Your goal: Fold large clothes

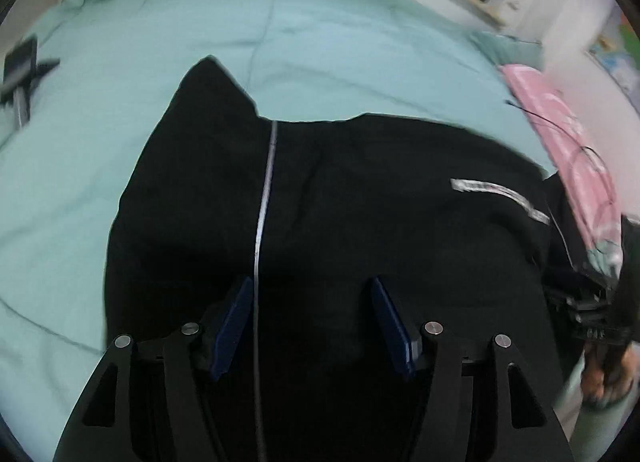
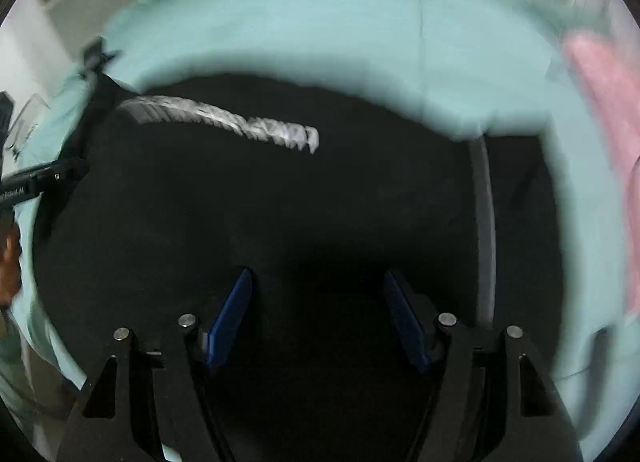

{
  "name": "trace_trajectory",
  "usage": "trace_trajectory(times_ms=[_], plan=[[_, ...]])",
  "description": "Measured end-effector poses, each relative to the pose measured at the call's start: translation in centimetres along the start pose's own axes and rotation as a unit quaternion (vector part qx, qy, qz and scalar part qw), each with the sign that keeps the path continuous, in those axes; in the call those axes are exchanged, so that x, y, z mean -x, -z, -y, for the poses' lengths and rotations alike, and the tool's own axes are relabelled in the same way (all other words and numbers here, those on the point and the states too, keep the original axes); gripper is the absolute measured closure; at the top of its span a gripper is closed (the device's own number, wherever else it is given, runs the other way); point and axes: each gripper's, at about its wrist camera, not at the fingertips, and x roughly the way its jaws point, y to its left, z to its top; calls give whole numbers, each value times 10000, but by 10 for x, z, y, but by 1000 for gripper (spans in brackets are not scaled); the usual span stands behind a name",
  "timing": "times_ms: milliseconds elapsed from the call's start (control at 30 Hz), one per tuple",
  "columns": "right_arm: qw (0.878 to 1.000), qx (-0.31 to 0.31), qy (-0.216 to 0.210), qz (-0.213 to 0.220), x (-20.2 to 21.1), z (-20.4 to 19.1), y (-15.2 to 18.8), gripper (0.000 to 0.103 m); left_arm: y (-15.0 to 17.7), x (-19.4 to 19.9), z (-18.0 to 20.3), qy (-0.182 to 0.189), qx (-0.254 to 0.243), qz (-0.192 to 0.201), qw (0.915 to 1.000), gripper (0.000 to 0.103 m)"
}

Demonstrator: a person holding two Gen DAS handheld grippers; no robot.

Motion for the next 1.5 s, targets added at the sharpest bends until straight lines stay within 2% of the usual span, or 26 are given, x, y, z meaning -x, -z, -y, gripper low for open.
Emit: trace_trajectory(times_ms=[33,100,133,200,267,367,400,433,533,633,667,867,1200,1300,1433,1500], plan=[[9997,-175,-153,53,-15,6,0,31,0,-6,-6,-4,100,-21,9999,38],[9983,-461,-318,158,-15,18,3,31,-2,1,-12,59,321,21,9995,39],[9977,-543,-353,209,-13,19,3,31,-2,9,-12,-28,299,95,9995,39],[9974,-586,-310,274,-5,19,5,31,3,33,8,-609,-64,433,9972,40],[9974,-593,-183,363,14,14,11,31,11,70,31,-948,-562,1020,9887,40],[9946,-681,-145,771,46,1,8,31,23,123,59,-1316,-1022,1791,9696,39],[9928,-715,-146,954,60,-3,10,30,27,143,68,-1426,-1133,2022,9623,33],[9903,-727,-142,1179,79,-9,12,30,32,161,76,-1494,-1199,2187,9568,25],[9849,-684,-69,1589,116,-32,19,24,47,201,90,-1356,-1183,2556,9499,22],[9824,-664,170,1739,137,-48,28,23,61,225,98,-1345,-1032,2758,9462,22],[9820,-664,219,1754,147,-43,39,23,64,228,100,-1412,-1007,2814,9438,22],[9760,-613,529,2021,176,-64,62,23,94,260,105,-1830,-1062,3082,9275,22],[9712,-262,767,2241,202,-97,78,23,122,274,83,-1863,-613,3025,9328,22],[9708,-182,779,2260,200,-104,86,23,131,267,79,-1972,-514,2934,9340,22],[9729,-94,890,2132,190,-112,93,23,139,254,77,-1970,-532,2714,9406,22],[9739,-63,899,2082,186,-116,95,23,142,252,78,-2004,-536,2711,9399,22]])
